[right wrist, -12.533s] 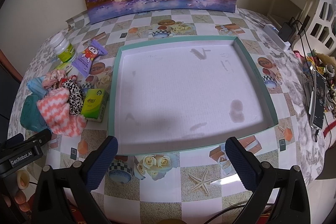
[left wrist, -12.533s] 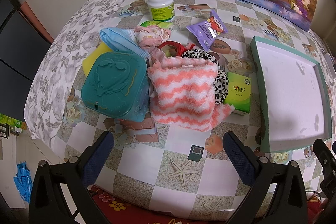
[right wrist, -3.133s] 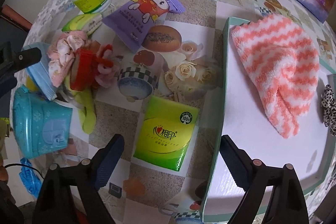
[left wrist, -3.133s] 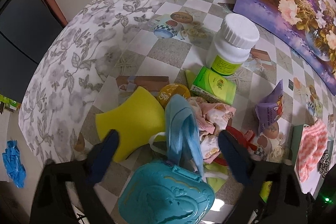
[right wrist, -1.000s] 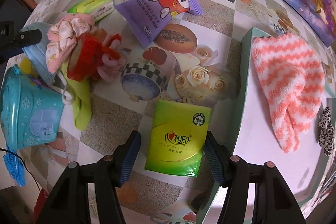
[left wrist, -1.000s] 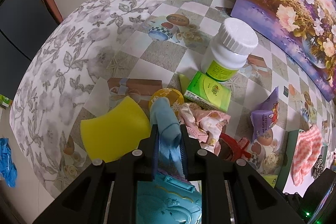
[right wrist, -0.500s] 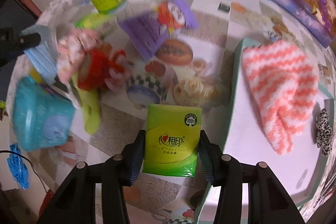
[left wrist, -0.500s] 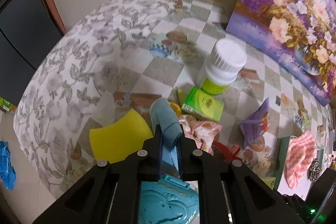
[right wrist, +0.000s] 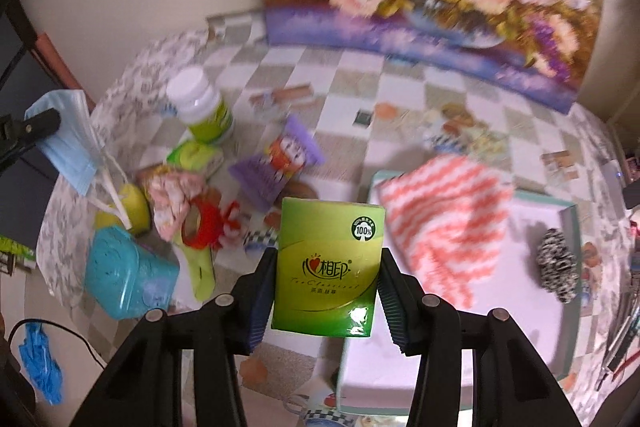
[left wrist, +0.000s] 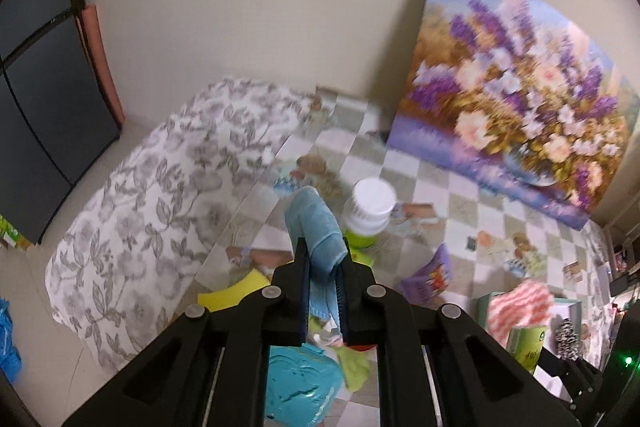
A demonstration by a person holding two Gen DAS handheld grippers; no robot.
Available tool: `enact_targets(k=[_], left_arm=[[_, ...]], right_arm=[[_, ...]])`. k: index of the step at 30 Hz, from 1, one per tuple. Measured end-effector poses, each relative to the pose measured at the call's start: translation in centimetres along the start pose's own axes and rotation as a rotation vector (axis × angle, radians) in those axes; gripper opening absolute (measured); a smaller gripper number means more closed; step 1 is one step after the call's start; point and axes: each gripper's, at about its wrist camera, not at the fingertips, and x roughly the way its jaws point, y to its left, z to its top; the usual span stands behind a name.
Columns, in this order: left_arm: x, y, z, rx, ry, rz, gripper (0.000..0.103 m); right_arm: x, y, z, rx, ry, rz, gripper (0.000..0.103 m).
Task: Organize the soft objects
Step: 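Place the tissue pack in the tray with the right gripper while the left gripper carries the mask over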
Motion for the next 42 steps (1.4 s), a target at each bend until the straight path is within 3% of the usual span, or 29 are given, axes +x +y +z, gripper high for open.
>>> enact_targets(k=[5,9,13,26,29,32,39,42], left_arm=[[-2.3,-2.4,0.0,0.035,-0.046,-0.045,0.012],[-3.5,-5.6,-0.5,0.091,-0.063,-0.079,0.012],[-4.1,-9.6,-1.4,0.159,-0.051,-0.146,0.012],[-5.1,-21.8,-5.9,0.407,0.007,-0.256,0.012],[-4.0,-24.1,-7.6,0.469,0.069,-0.302,0.012],[-1.3,-25.8,-9.9,0.505,0.185,-0.321,0.012],[4.5,-26.9,-14.4,0.510,0.396,-0.286,0.012],[5.5,-26.8,-15.0,0.506,0.433,-0.265,0.022]], right_arm=[[-2.7,-2.8,0.3,0.049,-0.064,-0.037,0.051],[-4.0,-6.4,0.1,0.095,-0.085,-0.114,0.051],[-4.6,-10.5,-0.5,0.165,-0.079,-0.157,0.051],[-5.7,-20.9,-3.5,0.336,-0.053,-0.296,0.051],[-4.9,-22.2,-4.1,0.354,-0.031,-0.287,0.051],[-2.2,-23.1,-5.0,0.361,0.056,-0.268,0.051],[3.2,-23.5,-7.2,0.375,0.228,-0.202,0.051],[3.7,-23.4,-7.6,0.382,0.242,-0.191,0.052]])
